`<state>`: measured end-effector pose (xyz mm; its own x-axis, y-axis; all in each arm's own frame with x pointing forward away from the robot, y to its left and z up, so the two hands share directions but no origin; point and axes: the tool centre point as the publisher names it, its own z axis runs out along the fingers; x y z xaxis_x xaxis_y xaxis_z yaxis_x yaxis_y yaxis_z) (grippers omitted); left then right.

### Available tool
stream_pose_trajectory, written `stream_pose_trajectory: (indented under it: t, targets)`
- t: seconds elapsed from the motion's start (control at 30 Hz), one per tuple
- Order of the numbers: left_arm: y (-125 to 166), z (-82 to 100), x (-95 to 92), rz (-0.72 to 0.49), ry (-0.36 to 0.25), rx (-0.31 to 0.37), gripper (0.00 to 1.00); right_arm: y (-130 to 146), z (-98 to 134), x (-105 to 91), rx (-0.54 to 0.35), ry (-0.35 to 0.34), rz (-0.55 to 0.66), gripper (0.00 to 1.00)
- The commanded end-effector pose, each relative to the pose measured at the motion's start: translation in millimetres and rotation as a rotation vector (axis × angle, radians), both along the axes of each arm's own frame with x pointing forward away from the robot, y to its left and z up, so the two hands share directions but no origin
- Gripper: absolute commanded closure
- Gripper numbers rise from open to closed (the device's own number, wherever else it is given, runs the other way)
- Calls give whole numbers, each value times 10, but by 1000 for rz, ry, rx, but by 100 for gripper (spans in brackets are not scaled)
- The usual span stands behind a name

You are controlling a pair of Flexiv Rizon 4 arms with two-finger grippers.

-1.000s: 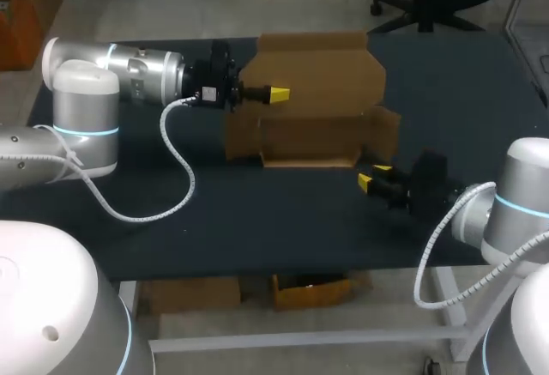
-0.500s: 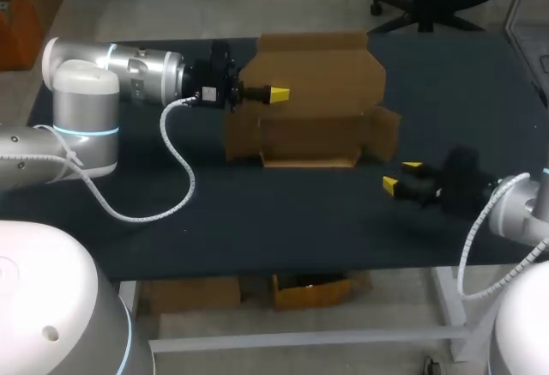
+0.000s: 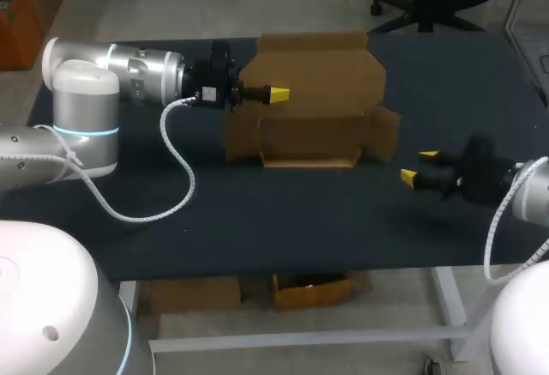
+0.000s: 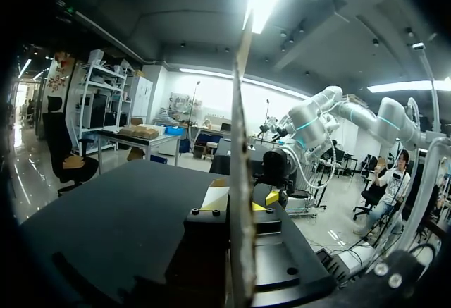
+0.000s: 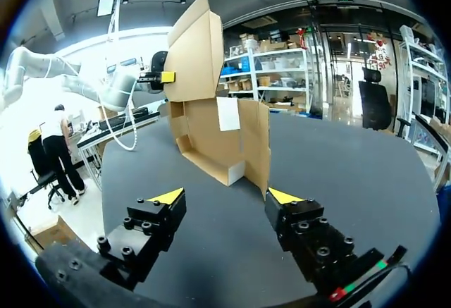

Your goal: Assemble the packaging by folding the flat box into shape, placing the metal phone stand inside, and closing the box properly

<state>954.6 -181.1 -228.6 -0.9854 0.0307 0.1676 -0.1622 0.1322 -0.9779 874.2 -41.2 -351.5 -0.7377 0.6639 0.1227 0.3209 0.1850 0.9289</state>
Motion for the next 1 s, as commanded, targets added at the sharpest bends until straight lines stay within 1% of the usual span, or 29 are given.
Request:
stream_pose_trajectory:
  t: [0.03, 0.17, 0.37, 0.5, 0.77, 0.93, 1.0]
  targets:
    - [-11, -35, -2, -1, 1, 1, 100, -61, -10, 95, -4, 3, 16, 29]
    - [-11, -35, -2, -1, 1, 1, 100, -116, -42, 204, -3, -2, 29, 31]
    - [-11, -35, -2, -1, 1, 1, 100, -96, -101, 385, -1, -8, 57, 34]
    - [-11, -35, -2, -1, 1, 1, 100, -38, -143, 533, -10, -7, 82, 39]
    - [-11, -35, -2, -1, 1, 1, 100, 70, -173, 740, -38, -20, 110, 38]
    - [-11, -35, -2, -1, 1, 1, 100, 133, -201, 845, -45, -21, 110, 43]
    - [-11, -35, -2, -1, 1, 1, 100, 149, -212, 872, -46, -21, 110, 50]
